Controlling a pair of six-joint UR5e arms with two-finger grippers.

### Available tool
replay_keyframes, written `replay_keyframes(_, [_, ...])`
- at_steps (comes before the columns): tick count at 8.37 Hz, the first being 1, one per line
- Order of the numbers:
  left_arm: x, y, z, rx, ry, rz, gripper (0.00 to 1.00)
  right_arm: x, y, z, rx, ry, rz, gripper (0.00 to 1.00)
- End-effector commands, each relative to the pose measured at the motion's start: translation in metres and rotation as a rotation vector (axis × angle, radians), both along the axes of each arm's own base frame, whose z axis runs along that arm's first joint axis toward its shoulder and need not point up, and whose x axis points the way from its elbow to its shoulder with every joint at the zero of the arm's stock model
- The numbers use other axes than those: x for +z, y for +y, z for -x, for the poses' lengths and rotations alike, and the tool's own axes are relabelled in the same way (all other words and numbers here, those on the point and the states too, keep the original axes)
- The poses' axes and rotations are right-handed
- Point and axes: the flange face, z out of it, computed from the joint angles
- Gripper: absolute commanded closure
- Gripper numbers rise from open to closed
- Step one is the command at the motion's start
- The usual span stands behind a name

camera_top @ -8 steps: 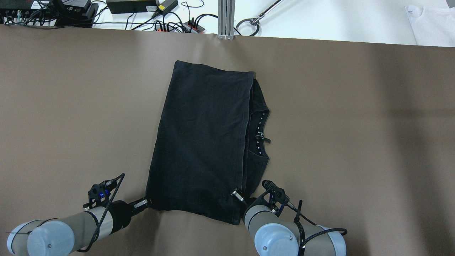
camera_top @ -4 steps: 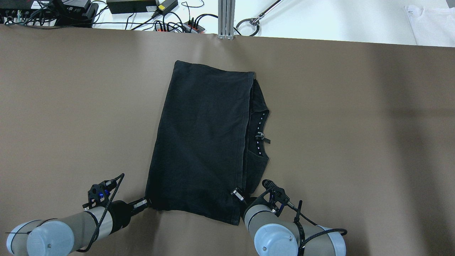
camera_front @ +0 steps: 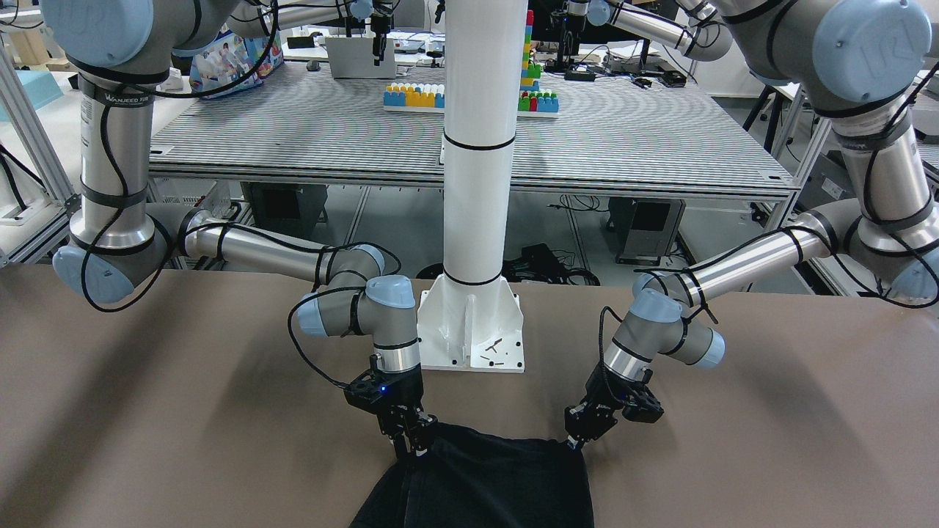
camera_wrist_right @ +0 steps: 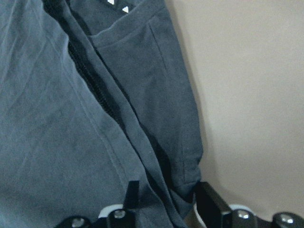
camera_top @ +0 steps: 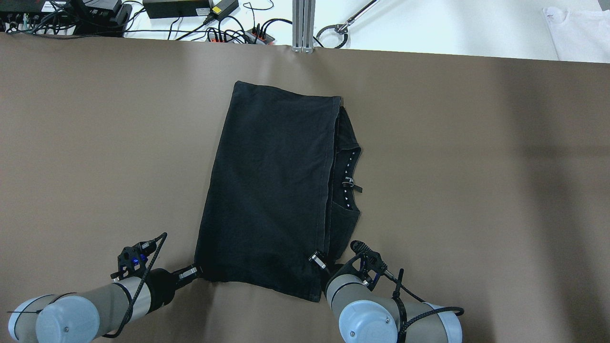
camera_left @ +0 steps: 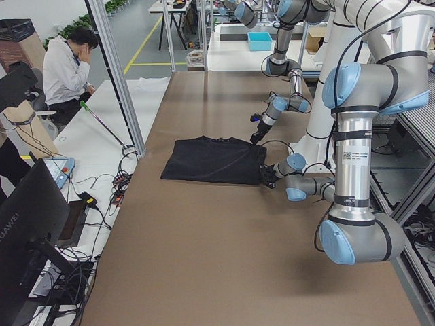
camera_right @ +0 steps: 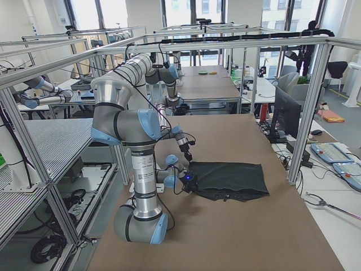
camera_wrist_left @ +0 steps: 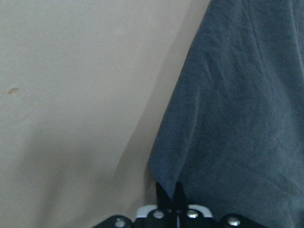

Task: Fold clothes
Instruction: 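Grasp the near corners of the folded shirt with both grippers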

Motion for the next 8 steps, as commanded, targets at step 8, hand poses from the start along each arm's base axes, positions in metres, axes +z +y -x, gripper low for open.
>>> replay_keyframes(8, [-0.003,0.000,-0.001,0.000,0.007,-0.002,1.00,-0.017,-0.001,0.005,0.006,-0.006,-0.003,0.78])
